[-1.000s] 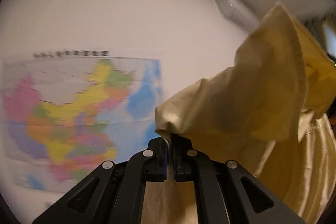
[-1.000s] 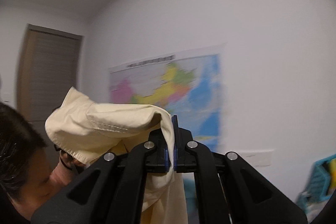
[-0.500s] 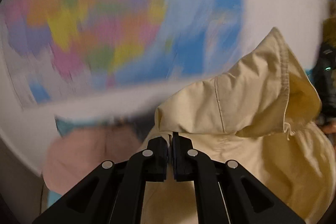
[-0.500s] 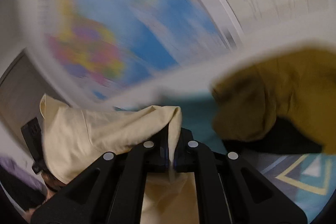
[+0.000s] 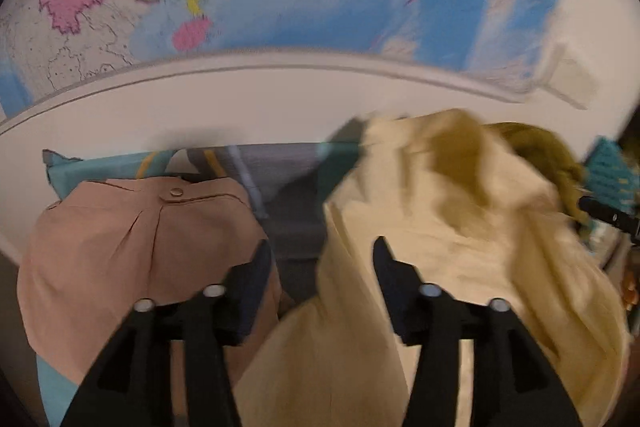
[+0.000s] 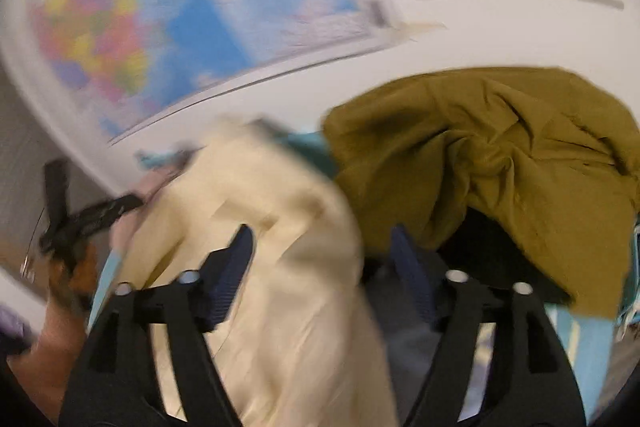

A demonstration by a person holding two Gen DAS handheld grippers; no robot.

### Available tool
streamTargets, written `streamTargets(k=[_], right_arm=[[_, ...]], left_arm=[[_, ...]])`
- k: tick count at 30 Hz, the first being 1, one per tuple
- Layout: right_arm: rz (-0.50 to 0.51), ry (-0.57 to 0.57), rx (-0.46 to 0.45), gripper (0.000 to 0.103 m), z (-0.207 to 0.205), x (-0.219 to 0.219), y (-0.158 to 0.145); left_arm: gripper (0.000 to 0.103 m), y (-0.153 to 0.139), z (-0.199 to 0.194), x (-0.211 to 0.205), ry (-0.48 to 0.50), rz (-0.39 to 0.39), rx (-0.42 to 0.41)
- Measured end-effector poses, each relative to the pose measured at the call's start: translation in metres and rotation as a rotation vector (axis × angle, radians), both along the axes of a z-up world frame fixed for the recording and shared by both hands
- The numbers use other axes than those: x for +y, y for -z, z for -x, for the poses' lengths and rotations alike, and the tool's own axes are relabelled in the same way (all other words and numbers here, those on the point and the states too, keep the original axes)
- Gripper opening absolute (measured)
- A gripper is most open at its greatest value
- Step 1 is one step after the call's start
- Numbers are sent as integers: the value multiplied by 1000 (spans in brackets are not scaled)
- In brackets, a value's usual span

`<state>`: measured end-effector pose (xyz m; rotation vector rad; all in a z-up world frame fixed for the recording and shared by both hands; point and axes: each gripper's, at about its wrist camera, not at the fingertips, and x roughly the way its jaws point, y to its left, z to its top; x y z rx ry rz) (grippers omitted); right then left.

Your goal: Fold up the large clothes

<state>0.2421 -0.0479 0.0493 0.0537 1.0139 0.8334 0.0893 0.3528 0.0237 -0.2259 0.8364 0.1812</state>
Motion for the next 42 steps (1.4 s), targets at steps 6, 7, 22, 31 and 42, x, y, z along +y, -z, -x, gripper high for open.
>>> streamTargets(k=[6, 7, 22, 31, 42], right_arm=[[65, -178, -49, 95, 137, -27, -19], [68, -191, -28, 95, 157, -29, -17], [12, -203, 68, 7, 212, -41, 7], [210, 99, -314, 4, 127, -137, -115], [372, 346, -21, 25, 51, -179, 40]], left_arm=[[68, -5, 101, -55, 175, -85, -23], [68, -3, 116, -63, 203, -80, -19], [24, 34, 190, -111, 284, -80, 88], [4, -40, 186, -24, -12, -216, -25], [31, 15, 178, 20, -260, -384, 123]])
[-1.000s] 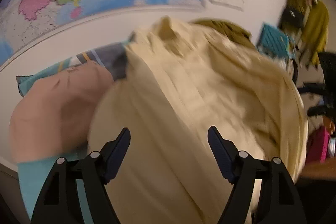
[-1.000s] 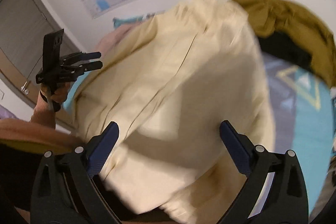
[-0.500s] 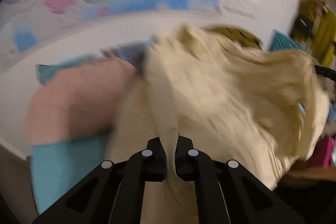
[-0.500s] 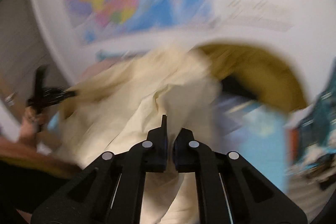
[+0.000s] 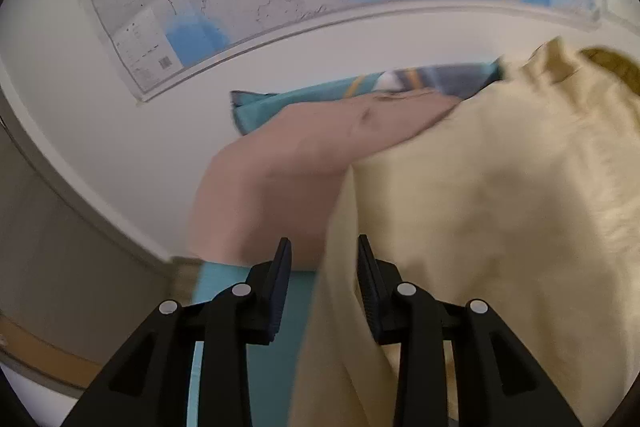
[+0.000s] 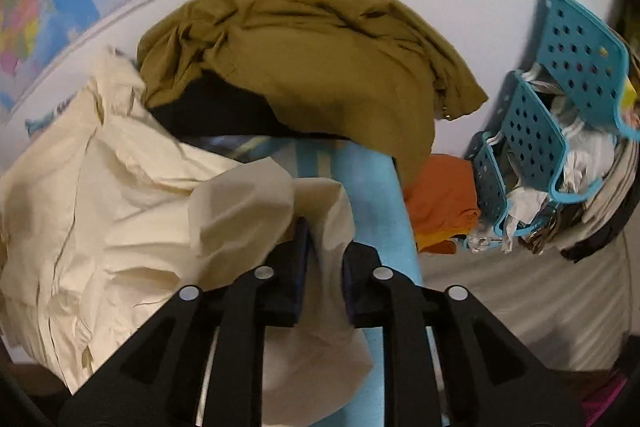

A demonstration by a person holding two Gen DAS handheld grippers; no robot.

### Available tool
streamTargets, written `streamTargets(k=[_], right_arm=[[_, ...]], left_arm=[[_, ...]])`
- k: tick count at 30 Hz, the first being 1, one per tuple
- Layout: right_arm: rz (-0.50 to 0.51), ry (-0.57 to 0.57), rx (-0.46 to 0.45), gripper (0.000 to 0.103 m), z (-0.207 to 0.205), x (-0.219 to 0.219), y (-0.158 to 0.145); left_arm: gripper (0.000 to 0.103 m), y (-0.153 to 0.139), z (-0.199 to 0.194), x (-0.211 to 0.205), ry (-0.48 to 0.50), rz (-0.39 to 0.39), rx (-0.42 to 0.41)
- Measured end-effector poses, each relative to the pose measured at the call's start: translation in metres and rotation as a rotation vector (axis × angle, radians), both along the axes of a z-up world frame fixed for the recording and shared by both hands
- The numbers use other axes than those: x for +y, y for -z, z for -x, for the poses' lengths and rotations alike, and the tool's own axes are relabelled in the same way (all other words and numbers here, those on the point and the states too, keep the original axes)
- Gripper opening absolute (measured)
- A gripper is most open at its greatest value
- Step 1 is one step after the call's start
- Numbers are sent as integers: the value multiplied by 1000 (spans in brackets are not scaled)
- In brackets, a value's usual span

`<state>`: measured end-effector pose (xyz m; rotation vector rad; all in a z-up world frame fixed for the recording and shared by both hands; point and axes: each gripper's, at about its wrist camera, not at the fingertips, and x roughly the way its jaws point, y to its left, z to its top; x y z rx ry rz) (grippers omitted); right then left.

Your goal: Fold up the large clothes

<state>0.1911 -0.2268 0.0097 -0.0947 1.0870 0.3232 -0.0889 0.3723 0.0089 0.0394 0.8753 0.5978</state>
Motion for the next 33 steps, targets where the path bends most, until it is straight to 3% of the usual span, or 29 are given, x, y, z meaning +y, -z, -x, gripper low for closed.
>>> streamTargets(k=[1, 2, 3, 5, 8, 10, 13, 17, 19, 21, 23, 25, 26, 27, 29, 33], right_arm=[[12, 16, -24, 32, 6, -1, -7], [53, 43, -86, 52, 14, 0, -20], [76, 48, -175, 63, 25, 4, -38], [24, -21, -268, 67, 46, 21, -68], [-109, -227, -308, 70, 75, 73, -87], [-134, -344, -284, 71, 83, 113, -80], [-92, -545, -197, 70, 84, 195, -42], [-37, -600, -133, 68, 61, 268, 2], [-30, -613, -90, 67, 51, 292, 19], [40, -620, -98, 66, 40, 315, 38], [68, -623, -43, 60, 26, 326, 57], [81, -629, -28, 37, 17, 331, 67], [101, -629, -57, 13, 14, 332, 67], [110, -631, -69, 5, 12, 332, 66], [63, -622, -71, 2, 7, 326, 58], [6, -595, -171, 1, 5, 320, 21]], left_arm=[[32, -7, 8, -7, 41, 13, -41], [34, -12, 14, -12, 59, 11, -67], [38, -20, 17, -18, 75, 8, -93], [44, -41, 20, -35, 154, 41, -166], [64, -56, 4, -70, 312, 71, -231], [65, -48, -20, -91, 418, 125, -201], [65, -22, -59, -118, 479, 148, -118], [65, 17, -106, -126, 481, 233, -21], [64, 32, -119, -127, 490, 233, 27], [63, 41, -129, -127, 480, 222, 61], [62, 49, -139, -120, 479, 263, 89], [62, 52, -144, -111, 459, 272, 94], [62, 53, -146, -108, 454, 270, 95], [62, 52, -148, -104, 449, 275, 90], [62, 51, -151, -96, 433, 283, 85], [62, 37, -152, -91, 432, 252, 27]])
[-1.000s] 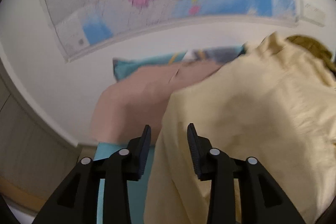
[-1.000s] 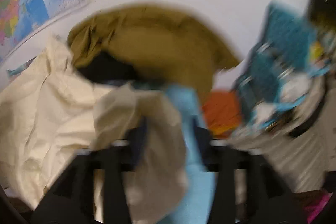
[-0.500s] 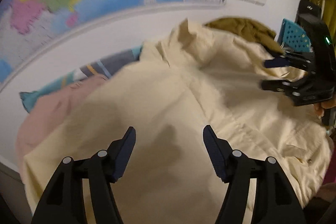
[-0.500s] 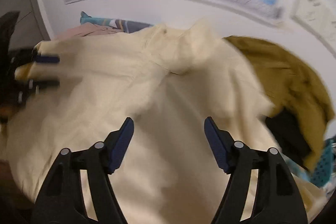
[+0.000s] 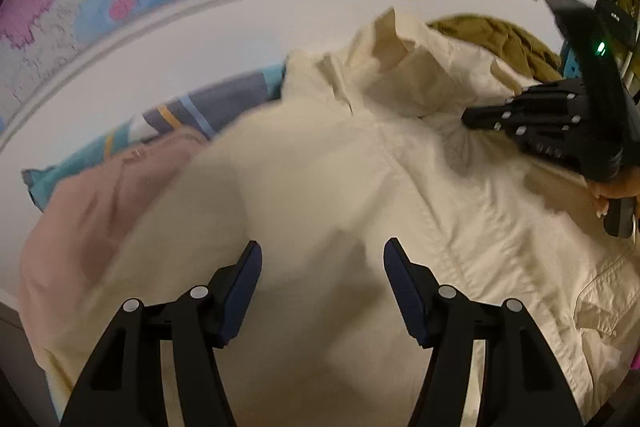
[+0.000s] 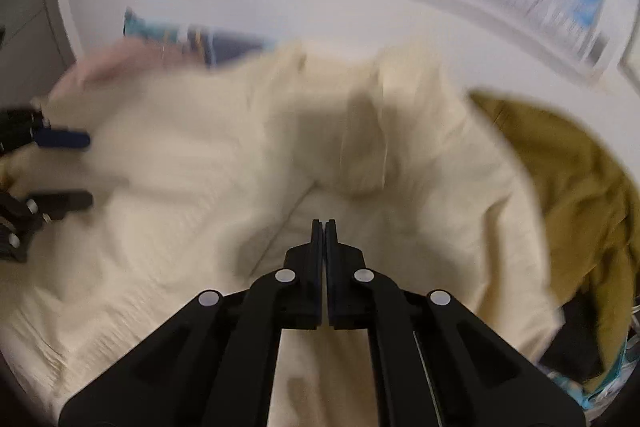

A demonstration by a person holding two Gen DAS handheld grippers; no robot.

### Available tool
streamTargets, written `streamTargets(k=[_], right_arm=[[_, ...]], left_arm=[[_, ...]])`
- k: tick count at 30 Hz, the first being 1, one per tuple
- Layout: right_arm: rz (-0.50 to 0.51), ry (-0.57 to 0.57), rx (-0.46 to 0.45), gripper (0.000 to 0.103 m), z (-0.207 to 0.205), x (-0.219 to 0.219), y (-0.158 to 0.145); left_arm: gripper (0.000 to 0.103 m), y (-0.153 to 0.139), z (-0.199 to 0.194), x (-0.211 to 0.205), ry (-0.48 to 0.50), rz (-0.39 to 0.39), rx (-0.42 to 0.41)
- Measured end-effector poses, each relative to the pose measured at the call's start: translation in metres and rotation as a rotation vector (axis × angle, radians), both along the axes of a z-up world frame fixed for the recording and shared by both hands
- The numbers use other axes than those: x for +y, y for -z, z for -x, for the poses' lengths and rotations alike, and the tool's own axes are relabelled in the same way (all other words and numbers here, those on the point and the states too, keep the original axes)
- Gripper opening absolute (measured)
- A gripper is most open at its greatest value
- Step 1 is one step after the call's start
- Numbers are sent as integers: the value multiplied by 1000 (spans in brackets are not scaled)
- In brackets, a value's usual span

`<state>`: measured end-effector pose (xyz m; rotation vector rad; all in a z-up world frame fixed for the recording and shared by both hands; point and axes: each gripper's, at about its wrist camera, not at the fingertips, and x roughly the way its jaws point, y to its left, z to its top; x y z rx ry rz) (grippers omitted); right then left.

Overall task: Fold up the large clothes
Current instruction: 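Lay the cream shirt flat on the bed and open both tools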

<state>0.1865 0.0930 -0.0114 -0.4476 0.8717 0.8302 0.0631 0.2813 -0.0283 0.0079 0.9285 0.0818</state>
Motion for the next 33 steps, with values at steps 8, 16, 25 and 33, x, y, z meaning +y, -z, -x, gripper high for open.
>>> streamTargets(k=[8, 16, 25, 33], right_arm=[[-201, 206, 71, 1, -76, -7, -17], [-50, -31, 121, 78, 16, -17, -1], [63, -48, 137, 3, 28, -24, 38], [-89, 113, 57, 1, -8, -41, 2]], left_arm=[[63, -31, 9, 16, -68, 23, -103], [70, -22, 64, 0, 30, 86, -86], [71, -16, 87, -9, -10, 76, -70], [73, -18, 122, 8, -93, 106, -102]])
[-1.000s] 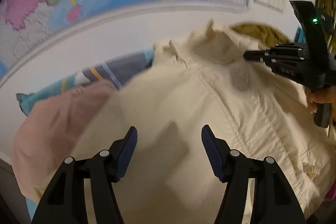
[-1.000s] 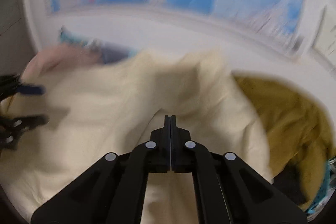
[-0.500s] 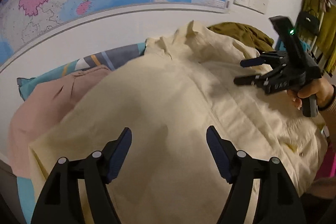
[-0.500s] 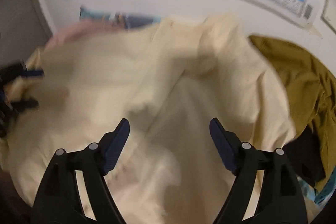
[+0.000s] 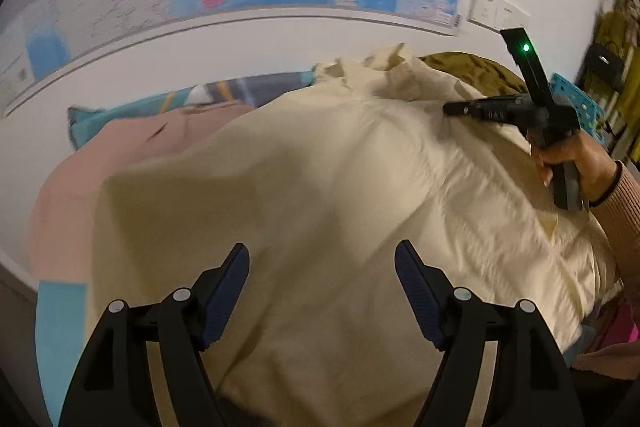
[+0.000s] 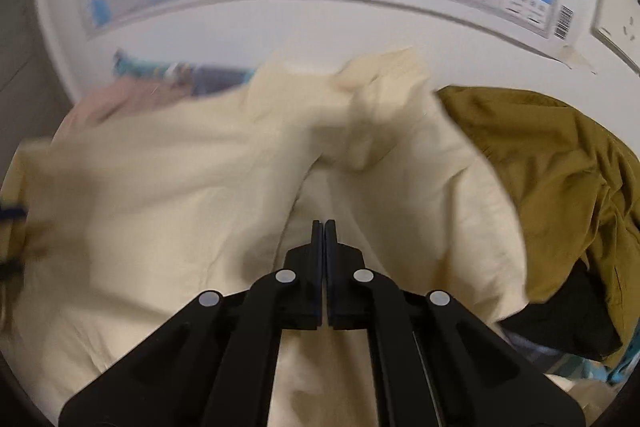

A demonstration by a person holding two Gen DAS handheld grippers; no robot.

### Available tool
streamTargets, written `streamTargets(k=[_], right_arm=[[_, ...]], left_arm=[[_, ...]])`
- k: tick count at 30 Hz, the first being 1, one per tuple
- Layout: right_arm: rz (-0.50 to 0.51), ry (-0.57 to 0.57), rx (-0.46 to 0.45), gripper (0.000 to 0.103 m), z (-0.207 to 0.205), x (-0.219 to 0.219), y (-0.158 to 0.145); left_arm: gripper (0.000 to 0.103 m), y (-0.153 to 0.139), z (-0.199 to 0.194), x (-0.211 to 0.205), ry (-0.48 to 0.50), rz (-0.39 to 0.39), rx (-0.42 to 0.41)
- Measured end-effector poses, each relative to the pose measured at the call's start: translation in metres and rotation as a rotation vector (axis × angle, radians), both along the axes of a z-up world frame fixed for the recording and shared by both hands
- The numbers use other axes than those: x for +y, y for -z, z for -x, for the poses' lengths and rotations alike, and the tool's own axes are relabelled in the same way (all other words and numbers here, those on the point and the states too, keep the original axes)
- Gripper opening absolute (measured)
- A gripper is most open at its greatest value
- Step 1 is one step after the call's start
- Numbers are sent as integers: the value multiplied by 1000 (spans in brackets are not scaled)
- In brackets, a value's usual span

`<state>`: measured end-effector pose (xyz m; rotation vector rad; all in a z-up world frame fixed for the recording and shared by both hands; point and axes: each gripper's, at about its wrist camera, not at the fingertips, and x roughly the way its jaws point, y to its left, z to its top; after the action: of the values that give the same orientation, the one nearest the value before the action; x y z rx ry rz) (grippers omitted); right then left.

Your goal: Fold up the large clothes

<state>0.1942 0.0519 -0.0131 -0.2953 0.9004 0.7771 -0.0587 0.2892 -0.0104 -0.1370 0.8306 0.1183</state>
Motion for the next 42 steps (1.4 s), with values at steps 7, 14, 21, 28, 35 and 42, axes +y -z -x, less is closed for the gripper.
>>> streamTargets(k=[7, 14, 21, 28, 35, 42], right_arm=[[-1, 58, 95, 19, -4, -6, 17], [-223, -5, -20, 74, 93, -117, -71], [-285, 140, 108, 76, 174, -207, -24], [-199, 411, 160, 65, 162, -279, 19], [-281, 344, 145, 82, 195, -293, -2], [-203, 235, 235, 91, 219, -247, 42]], left_arm=[[73, -3, 44, -3, 34, 37, -26], [83, 8, 104, -31, 146, 137, -69], [86, 34, 126, -74, 277, 196, -33], [86, 61, 112, -91, 258, 88, 63], [81, 65, 108, -56, 62, 179, 59], [66, 71, 96, -72, 3, 140, 61]])
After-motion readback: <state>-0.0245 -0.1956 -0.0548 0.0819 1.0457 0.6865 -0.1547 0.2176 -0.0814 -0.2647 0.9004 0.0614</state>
